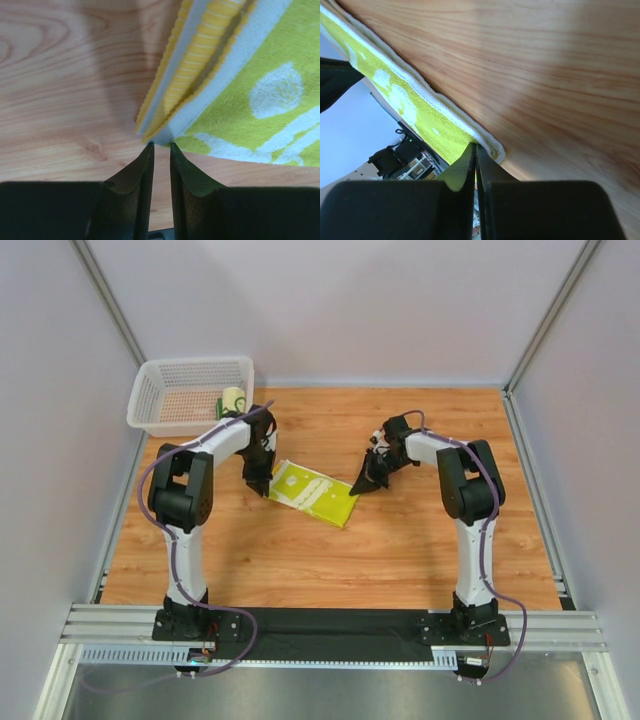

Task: Roll the towels
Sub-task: Fold the towel

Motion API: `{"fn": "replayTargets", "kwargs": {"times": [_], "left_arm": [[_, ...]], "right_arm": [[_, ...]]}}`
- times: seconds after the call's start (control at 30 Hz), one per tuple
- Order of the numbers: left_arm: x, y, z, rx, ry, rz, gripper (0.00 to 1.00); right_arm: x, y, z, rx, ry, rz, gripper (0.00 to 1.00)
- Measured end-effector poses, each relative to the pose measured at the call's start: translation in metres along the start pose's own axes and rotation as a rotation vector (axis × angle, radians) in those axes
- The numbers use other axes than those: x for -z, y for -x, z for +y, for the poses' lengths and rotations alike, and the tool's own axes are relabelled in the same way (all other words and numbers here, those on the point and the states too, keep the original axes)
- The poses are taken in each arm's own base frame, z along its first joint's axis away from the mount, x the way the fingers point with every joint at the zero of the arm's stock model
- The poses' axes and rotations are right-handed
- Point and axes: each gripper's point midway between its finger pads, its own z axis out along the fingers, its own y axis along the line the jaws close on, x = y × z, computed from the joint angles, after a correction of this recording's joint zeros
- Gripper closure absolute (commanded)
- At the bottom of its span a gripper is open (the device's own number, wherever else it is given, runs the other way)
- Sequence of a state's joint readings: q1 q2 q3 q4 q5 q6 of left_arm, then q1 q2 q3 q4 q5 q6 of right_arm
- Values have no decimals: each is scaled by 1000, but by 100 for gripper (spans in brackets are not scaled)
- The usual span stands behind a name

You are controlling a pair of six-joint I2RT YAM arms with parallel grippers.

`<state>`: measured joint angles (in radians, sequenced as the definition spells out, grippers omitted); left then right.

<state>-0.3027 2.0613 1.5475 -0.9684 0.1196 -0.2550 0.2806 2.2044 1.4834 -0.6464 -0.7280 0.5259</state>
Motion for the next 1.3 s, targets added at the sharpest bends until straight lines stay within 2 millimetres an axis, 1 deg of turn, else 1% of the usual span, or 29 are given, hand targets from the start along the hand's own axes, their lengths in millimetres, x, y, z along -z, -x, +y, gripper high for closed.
{"fn": "replayTargets", "kwargs": {"times": [0.13, 0.17, 0.37, 0.43, 0.53, 0.57, 0.6, 0.63, 0.67, 0.7, 0.77, 0.8, 0.83, 0.9, 0.93, 1.0, 1.03, 1.07, 1.17, 1.23, 1.3], "left_arm": [[-12, 0, 7, 12, 11, 22, 75], [-12, 0, 6, 13, 12, 30, 75], [-12, 20, 5, 11, 12, 0, 78], [-12, 26, 6, 5, 25, -10, 78], [-10, 30, 12, -7, 65, -26, 76], [-9, 31, 14, -9, 79, -30, 76], [-8, 30, 17, -10, 96, -30, 75], [-4, 29, 19, -12, 113, -31, 71], [-1, 29, 21, -16, 124, -36, 69], [5, 29, 22, -20, 137, -45, 67], [23, 32, 23, -33, 158, -88, 59], [35, 34, 22, -42, 168, -119, 56], [48, 36, 20, -50, 178, -154, 49], [74, 37, 13, -70, 185, -224, 40], [88, 38, 8, -82, 186, -264, 26], [114, 37, -4, -110, 178, -339, 8], [125, 37, -11, -113, 161, -374, 0], [135, 36, -19, -119, 137, -418, 0], [154, 29, -38, -92, 10, -517, 0], [157, 25, -46, -35, -140, -555, 0], [152, 28, -46, 36, -276, -559, 0]], "right_arm": [[-1, -8, -3, -1, 12, 8, 100], [0, -10, -4, -2, 12, 10, 100], [4, -27, -11, -20, -4, 31, 99], [4, -31, -11, -18, -13, 36, 95], [6, -35, -12, -13, -27, 40, 82], [6, -36, -11, -11, -31, 42, 74], [8, -38, -11, -11, -37, 46, 71], [9, -39, -8, -5, -44, 48, 68], [11, -38, -7, 2, -50, 44, 63], [13, -37, -6, 6, -58, 39, 61], [19, -35, 1, 26, -70, 25, 58], [23, -32, 5, 37, -76, 14, 57], [29, -29, 11, 51, -79, 0, 56], [43, -20, 27, 87, -81, -44, 53], [51, -15, 35, 110, -81, -70, 52], [66, -8, 52, 153, -75, -121, 50], [76, -6, 61, 176, -72, -151, 51], [85, -4, 69, 198, -69, -179, 51], [109, -3, 87, 250, -64, -255, 50], [122, -5, 94, 275, -68, -294, 50], [130, -6, 96, 291, -74, -321, 50]]}}
